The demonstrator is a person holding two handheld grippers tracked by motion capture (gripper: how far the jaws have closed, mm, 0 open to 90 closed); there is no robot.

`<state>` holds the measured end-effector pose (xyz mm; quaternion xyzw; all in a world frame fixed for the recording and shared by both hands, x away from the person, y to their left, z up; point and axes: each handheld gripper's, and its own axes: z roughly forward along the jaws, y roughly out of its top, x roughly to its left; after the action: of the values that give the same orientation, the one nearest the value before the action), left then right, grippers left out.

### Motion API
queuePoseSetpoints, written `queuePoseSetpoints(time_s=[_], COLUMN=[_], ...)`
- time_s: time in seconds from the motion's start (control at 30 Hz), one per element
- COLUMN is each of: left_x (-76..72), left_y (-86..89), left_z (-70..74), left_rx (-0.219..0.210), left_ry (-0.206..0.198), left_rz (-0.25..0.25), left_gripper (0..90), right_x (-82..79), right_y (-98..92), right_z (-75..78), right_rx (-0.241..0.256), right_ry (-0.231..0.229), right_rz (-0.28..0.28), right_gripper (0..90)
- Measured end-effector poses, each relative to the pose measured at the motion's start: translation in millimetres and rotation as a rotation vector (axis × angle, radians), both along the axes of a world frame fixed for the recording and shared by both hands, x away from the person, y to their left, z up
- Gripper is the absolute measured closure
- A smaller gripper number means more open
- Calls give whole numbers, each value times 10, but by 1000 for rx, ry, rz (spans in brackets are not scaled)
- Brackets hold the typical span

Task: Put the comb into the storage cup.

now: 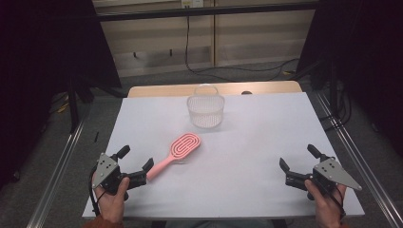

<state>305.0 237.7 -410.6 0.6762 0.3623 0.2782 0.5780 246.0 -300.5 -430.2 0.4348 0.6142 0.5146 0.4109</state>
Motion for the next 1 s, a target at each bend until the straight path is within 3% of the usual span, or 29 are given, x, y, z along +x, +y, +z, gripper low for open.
queuePoseSetpoints(time_s=[0.13,0.23,0.33,0.47,0.63,0.77,0.8,0.9,1.0], left_x=[25,28,56,98,113,145,153,139,151], left_y=[-36,-52,-51,-65,-117,-181,-188,-199,-242], left_z=[-38,-36,-15,1,33,81,97,143,187], left_rx=[13,35,22,66,7,28,27,12,20], left_ry=[48,46,69,55,17,2,5,-2,-8], left_rz=[-10,-19,-69,-76,-113,-148,-172,-185,-240], left_gripper=[42,46,52,52,49,53,60,56,56], right_x=[-7,-13,-14,-19,-11,-11,-11,-9,-10], right_y=[1,10,18,13,16,12,10,12,20], right_z=[6,13,14,18,14,12,12,11,10], right_rx=[2,-2,-12,-7,-5,-1,1,0,0], right_ry=[-5,-9,-10,-11,-12,-9,-7,-7,-5], right_rz=[4,17,20,13,18,21,21,24,28], right_gripper=[0,0,0,0,0,0,0,0,0])
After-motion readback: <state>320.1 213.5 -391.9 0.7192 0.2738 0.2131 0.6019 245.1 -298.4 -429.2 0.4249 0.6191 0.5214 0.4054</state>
